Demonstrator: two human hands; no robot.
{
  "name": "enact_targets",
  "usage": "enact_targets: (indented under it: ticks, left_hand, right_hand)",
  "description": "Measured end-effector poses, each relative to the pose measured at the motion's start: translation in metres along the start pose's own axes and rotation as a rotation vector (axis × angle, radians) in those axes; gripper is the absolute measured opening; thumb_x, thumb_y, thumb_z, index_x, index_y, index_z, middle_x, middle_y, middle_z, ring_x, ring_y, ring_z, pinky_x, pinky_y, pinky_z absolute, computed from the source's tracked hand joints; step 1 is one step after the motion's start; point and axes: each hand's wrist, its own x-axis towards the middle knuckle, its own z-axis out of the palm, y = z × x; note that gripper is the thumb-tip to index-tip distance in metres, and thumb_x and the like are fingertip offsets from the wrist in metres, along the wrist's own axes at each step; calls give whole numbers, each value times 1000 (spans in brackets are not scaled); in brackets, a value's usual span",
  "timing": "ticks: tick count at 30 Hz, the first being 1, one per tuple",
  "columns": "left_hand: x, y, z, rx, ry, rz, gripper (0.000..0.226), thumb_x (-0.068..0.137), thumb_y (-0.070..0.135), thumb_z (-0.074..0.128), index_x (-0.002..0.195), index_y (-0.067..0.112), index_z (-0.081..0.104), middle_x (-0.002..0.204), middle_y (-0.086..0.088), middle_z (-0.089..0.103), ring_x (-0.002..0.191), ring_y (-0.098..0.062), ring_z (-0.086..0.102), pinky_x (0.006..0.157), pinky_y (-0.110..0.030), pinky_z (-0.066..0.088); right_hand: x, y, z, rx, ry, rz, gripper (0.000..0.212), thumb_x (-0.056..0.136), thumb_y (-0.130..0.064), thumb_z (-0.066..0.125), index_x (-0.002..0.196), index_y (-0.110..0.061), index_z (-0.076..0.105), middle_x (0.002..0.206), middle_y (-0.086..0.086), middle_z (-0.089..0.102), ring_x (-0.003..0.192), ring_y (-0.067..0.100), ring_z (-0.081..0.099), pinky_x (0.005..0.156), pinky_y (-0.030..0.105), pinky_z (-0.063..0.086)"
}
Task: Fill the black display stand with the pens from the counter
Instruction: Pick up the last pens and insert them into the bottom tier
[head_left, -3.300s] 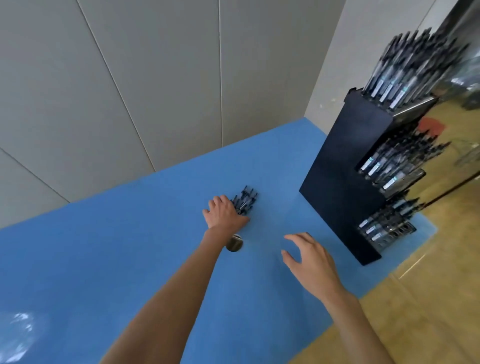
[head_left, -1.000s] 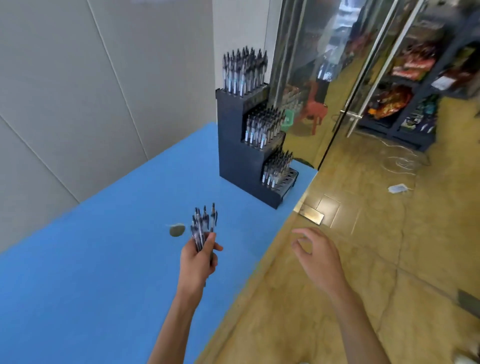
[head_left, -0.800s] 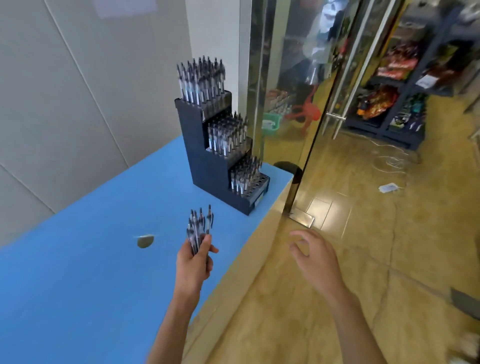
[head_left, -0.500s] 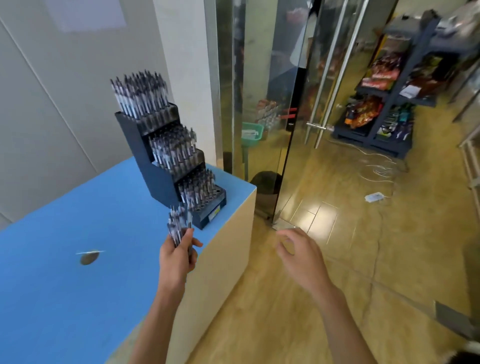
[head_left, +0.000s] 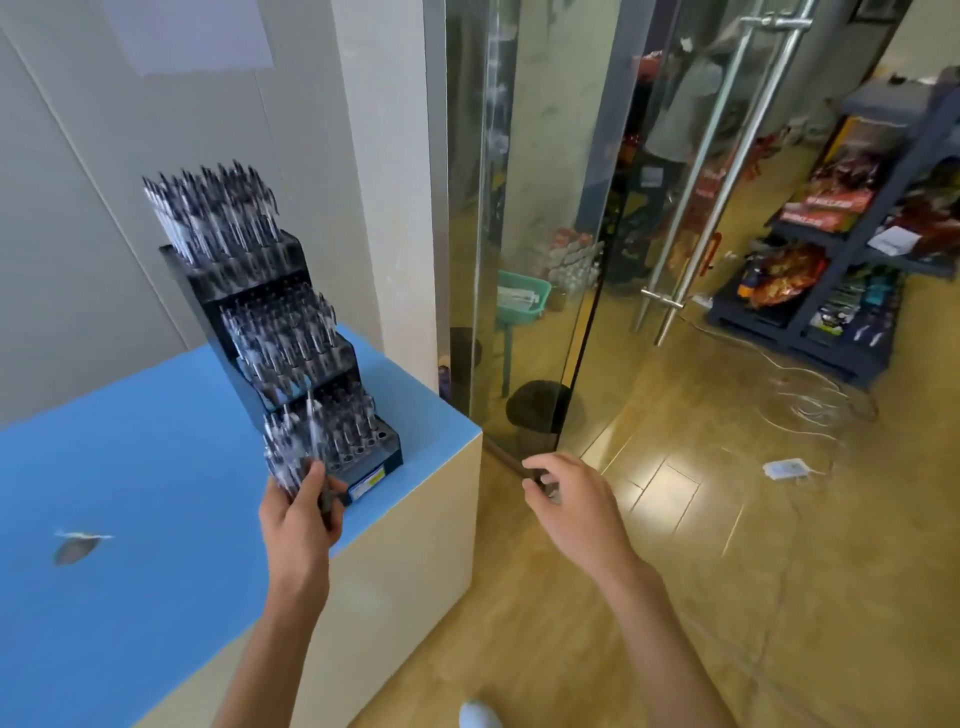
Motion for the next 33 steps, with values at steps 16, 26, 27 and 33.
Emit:
enact_targets:
  ticks: [16,26,27,33]
  left_hand:
    - [32,-8,40,15,187,-21,22,101,11,58,84,-3,55,56,-11,40,42,-17,26,40,-26,18]
    - [10,-4,68,19,411,-24,30,97,21,65,89,-8,64,56,-13,41,45,-21,37,45,-30,19]
    - [8,-3,73,26,431,-20,30,98,22,66,87,-6,66,55,-15,43,44,-21,38,45,-29,20]
    - [0,-1,99,42,549,-24,29,97,24,67,91,-4,69,52,-14,49,45,-22,39,43,-26,23]
  right_hand:
    - [186,-6,14,251,-342,-278,23,98,-36,61,120,-35,68,110,-27,68,100,-11,61,88,19,54]
    - [217,-77,53,441,-727,-534,17,97,-27,66,111,-23,74,99,-15,74,93,-5,66,82,10,49]
    - [216,-81,55,457,-769,-555,17,96,-28,66,111,-23,74,99,-15,74,93,-4,66,83,11,50]
    - [214,-107,62,620,-1026,-509,11,96,-25,67,103,-21,74,93,-6,77,85,10,73,83,26,58]
